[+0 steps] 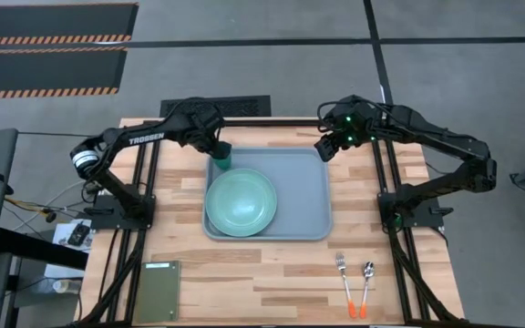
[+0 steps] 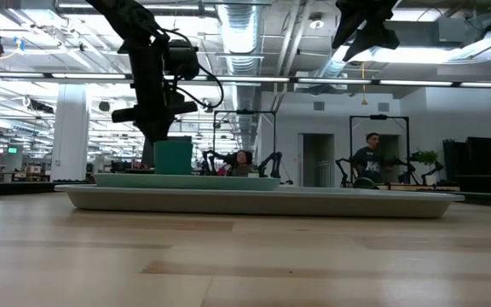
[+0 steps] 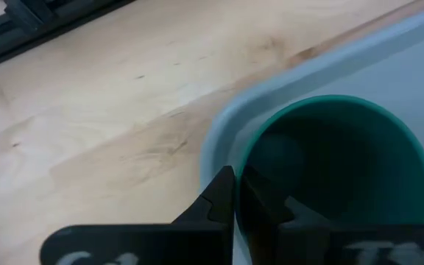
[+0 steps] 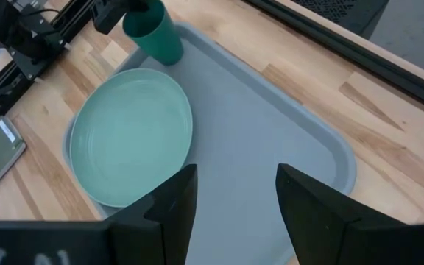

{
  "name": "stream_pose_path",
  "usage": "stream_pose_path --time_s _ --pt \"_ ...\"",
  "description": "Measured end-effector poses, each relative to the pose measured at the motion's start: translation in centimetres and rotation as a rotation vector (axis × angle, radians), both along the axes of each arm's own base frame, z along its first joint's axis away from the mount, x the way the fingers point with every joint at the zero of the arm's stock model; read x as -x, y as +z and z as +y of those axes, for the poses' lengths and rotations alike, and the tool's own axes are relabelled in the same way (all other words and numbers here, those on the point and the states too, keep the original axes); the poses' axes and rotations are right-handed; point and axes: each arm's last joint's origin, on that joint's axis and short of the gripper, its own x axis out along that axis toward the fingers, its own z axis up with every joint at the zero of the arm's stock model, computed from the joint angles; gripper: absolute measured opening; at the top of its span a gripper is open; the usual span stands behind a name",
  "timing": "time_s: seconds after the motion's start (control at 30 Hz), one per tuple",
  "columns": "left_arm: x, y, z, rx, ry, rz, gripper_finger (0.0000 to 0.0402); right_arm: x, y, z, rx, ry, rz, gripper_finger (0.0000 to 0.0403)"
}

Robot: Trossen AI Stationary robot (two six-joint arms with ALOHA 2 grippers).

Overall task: Pick and place plate/cup/fork/spoon on tray
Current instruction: Put the green cup on the gray tray to the top of the light green plate, then put the orange fork on the gray tray to the right of the light green plate

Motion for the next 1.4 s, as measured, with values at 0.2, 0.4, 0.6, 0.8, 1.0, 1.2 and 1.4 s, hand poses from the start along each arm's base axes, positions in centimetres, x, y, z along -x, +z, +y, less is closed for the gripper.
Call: stream_pose_path --time_s 0.2,0.4,0.6,0.8,1.0,1.2,1.4 --pt "0.0 0.0 0.0 -0.005 0.002 0.007 0.0001 0.0 0.0 0.0 0.000 0.000 0.000 0.0209" --pt "0.1 -0.1 0.0 -0.011 0.013 0.018 0.0018 0.0 0.0 0.0 -0.001 0.000 0.000 0.0209" --pt "0.1 -0.2 0.0 -0.008 0.006 0.018 0.0037 0.0 0.0 0.0 -0.002 0.002 -0.001 0.0209" --pt "0.0 -0.1 0.0 -0.010 -0.008 0.017 0.0074 0.0 0.0 0.0 -0.003 0.002 -0.001 0.0209" --pt "0.0 -0.1 0.0 -0.009 -0.006 0.015 0.0131 0.0 0.0 0.0 -0.003 0.002 -0.001 0.0209" --pt "0.3 0.8 -0.1 -0.022 -0.007 -0.015 0.0183 0.0 0.0 0.0 -0.003 0.002 0.000 0.0209" --pt "0.8 2.4 -0.5 -0.052 0.002 -0.062 0.0213 0.0 0.0 0.0 -0.002 0.002 0.000 0.0209"
